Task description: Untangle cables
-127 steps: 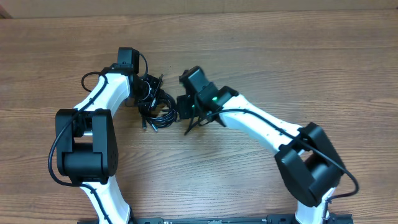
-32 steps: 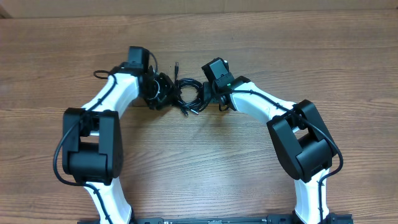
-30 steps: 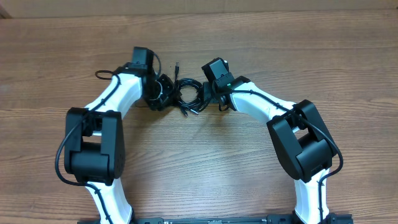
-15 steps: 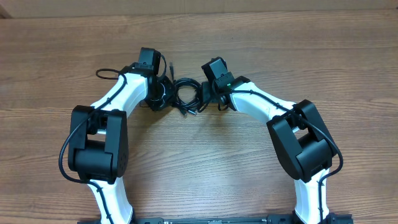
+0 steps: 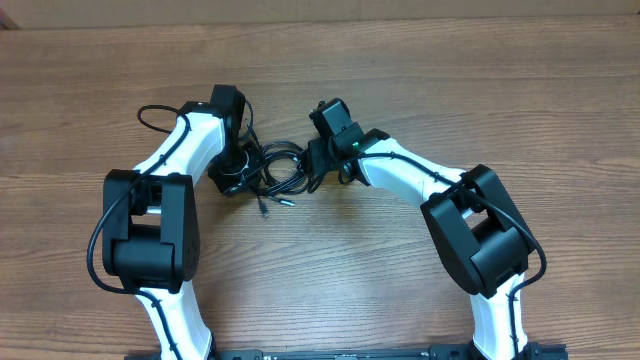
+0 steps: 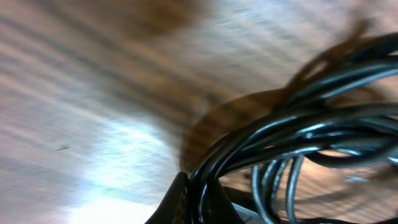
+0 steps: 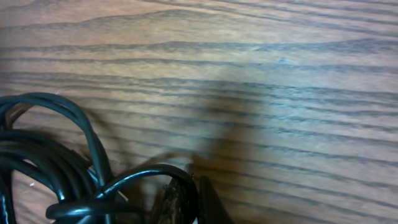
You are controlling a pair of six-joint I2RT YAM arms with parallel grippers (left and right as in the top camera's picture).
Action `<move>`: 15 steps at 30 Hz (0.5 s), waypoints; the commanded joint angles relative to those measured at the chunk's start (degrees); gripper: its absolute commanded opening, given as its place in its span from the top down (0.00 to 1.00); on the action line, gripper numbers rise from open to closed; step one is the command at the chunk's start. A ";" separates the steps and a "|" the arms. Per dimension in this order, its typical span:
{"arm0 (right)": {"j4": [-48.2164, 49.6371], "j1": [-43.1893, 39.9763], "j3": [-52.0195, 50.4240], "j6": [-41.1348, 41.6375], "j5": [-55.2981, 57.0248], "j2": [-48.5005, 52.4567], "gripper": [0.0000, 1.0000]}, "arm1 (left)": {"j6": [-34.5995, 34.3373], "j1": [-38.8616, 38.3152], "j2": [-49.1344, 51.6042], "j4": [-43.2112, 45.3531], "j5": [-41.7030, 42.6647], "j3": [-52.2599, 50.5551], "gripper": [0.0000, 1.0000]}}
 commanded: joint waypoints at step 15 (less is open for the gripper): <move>-2.45 -3.63 -0.39 19.15 26.29 -2.34 0.96 | 4.92 4.92 2.56 -4.44 -14.95 -2.16 0.96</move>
